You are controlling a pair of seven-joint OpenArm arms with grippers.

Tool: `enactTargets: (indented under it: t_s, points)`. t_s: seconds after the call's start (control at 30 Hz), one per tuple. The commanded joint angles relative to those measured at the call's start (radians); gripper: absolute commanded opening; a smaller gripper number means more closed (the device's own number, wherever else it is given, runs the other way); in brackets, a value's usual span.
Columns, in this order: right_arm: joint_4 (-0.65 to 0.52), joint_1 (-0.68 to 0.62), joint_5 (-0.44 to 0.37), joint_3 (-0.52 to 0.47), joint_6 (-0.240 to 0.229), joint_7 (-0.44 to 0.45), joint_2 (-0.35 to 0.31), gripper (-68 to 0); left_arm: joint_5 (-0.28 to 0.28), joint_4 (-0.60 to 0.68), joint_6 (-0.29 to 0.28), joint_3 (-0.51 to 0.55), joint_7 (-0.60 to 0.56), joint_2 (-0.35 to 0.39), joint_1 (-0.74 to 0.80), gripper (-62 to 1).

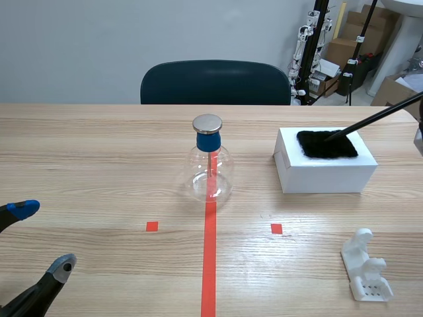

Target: Do the electroscope experiment. rub the rod on the fur

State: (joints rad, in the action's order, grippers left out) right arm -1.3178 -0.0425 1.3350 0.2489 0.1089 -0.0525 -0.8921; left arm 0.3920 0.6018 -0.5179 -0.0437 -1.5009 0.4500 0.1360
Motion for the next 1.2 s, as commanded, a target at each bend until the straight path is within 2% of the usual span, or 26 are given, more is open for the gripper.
enactTargets:
  t_s: [0.0,0.03,0.13,0.3,0.37,0.43,0.57,0.6,0.73,0.83,0.9,1.03,1.17]
  points:
    - [-0.013,0.021,0.024,-0.012,-0.014,-0.032,-0.019,-67.5,-0.013,0.014,-0.002,0.005,-0.028,0.011,0.002,1.4]
    - [-0.013,0.021,0.031,-0.012,-0.027,-0.032,-0.019,-67.5,-0.013,0.014,-0.002,0.005,-0.028,0.011,0.002,1.4]
    - [-0.013,0.020,0.042,-0.012,-0.026,0.004,-0.019,-67.5,-0.013,0.014,-0.002,0.005,-0.028,0.011,0.002,1.4]
    - [-0.013,0.021,0.006,-0.012,0.058,0.121,-0.013,-67.5,-0.013,0.014,-0.002,0.005,-0.028,0.011,0.002,1.4]
    - [-0.013,0.020,-0.011,-0.012,0.089,0.143,-0.008,-67.5,-0.013,0.014,-0.002,0.005,-0.028,0.011,0.002,1.4]
    - [-0.013,0.020,-0.013,-0.012,0.088,0.143,-0.007,-67.5,-0.013,0.014,-0.002,0.005,-0.028,0.011,0.002,1.4]
    - [-0.013,0.020,-0.010,-0.012,0.077,0.074,-0.008,-67.5,-0.013,0.014,-0.002,0.005,-0.028,0.011,0.002,1.4]
    - [-0.013,0.020,-0.001,-0.012,0.064,0.048,-0.008,-67.5,-0.013,0.014,-0.002,0.005,-0.028,0.011,0.002,1.4]
    - [-0.013,0.020,0.027,-0.012,-0.047,-0.033,-0.008,-67.5,-0.013,0.014,-0.002,0.005,-0.028,0.011,0.002,1.4]
    - [-0.013,0.020,0.030,-0.012,-0.057,-0.019,-0.008,-67.5,-0.013,0.014,-0.002,0.005,-0.028,0.011,0.002,1.4]
    - [-0.013,0.020,0.029,-0.012,-0.033,0.021,-0.008,-67.5,-0.013,0.014,-0.002,0.005,-0.028,0.011,0.002,1.4]
    - [-0.013,0.020,0.014,-0.012,0.061,0.085,0.001,-67.5,-0.013,0.014,-0.002,0.005,-0.028,0.011,0.002,1.4]
    - [-0.013,0.020,0.010,-0.012,0.074,0.082,0.005,-67.5,-0.013,0.014,-0.002,0.005,-0.028,0.011,0.002,1.4]
